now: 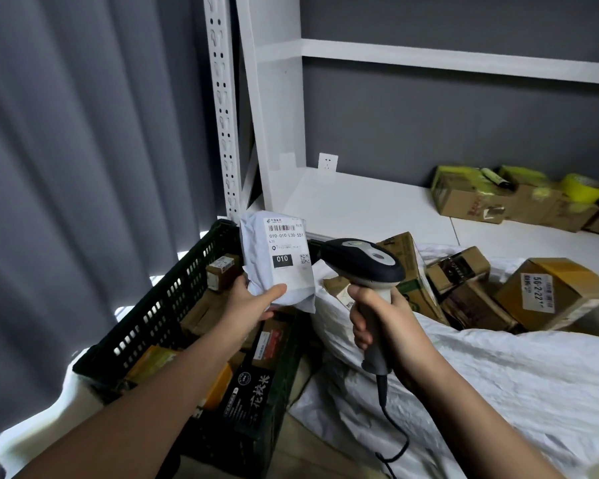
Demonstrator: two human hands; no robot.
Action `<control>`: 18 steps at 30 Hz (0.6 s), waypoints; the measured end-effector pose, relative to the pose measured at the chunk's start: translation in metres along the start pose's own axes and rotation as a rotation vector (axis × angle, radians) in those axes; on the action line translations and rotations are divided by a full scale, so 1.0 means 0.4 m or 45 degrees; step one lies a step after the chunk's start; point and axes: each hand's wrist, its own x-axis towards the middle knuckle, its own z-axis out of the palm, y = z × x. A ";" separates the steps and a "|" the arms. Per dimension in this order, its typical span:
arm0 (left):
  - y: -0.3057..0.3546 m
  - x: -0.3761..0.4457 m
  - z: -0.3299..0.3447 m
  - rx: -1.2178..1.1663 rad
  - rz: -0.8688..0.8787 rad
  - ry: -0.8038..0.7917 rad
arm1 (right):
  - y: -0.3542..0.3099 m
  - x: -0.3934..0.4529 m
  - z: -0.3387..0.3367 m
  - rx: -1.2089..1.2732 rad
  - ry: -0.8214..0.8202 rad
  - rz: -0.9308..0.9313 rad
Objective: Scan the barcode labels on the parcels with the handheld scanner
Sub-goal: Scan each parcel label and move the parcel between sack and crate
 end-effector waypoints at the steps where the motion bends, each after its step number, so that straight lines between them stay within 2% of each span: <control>1: 0.010 -0.016 0.006 0.041 0.035 0.002 | -0.005 -0.003 -0.010 0.009 0.044 -0.002; 4: 0.044 -0.064 0.034 0.200 0.183 -0.013 | -0.033 -0.019 -0.049 0.021 0.222 -0.041; 9: 0.135 -0.111 0.166 0.346 0.360 -0.157 | -0.089 -0.050 -0.150 0.080 0.528 -0.175; 12: 0.185 -0.119 0.304 0.604 0.519 -0.196 | -0.127 -0.085 -0.225 0.177 0.664 -0.298; 18: 0.183 -0.129 0.550 0.677 0.628 -0.400 | -0.180 -0.154 -0.364 0.267 0.888 -0.454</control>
